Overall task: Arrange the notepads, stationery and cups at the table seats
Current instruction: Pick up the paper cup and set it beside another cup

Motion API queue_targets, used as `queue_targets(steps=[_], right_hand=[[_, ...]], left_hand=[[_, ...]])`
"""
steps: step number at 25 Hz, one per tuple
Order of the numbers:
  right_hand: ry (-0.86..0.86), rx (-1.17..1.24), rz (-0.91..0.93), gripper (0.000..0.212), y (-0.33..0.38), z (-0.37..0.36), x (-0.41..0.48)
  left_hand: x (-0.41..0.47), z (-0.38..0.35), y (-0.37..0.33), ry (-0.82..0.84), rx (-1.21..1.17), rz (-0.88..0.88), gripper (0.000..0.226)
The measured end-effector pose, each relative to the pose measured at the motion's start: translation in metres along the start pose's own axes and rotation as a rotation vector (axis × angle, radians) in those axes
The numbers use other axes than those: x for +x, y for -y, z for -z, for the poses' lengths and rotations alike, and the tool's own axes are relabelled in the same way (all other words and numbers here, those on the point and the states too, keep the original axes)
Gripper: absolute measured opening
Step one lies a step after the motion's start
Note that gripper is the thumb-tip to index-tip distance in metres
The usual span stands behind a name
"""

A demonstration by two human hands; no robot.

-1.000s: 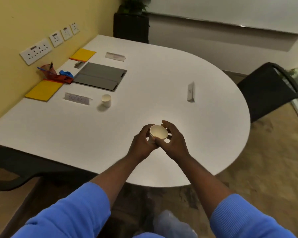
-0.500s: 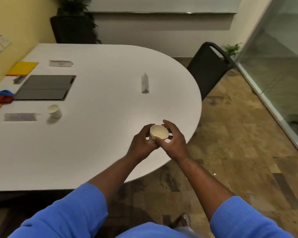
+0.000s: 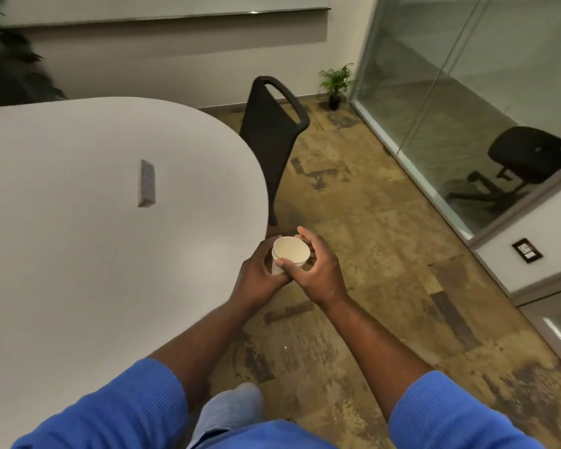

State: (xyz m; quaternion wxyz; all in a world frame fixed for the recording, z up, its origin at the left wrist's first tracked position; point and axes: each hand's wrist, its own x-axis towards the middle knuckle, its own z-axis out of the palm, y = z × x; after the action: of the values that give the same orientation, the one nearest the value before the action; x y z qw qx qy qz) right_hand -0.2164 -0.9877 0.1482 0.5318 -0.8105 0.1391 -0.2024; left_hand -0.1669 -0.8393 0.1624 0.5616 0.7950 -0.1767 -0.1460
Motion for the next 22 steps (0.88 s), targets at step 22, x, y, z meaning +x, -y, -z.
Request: queue_targets(steps=[22], right_hand=[[0.073, -0.041, -0.028, 0.09, -0.163, 0.201, 0.481]], left_hand=[[0.501, -0.221, -0.078, 0.071, -0.046, -0.058, 0.066]])
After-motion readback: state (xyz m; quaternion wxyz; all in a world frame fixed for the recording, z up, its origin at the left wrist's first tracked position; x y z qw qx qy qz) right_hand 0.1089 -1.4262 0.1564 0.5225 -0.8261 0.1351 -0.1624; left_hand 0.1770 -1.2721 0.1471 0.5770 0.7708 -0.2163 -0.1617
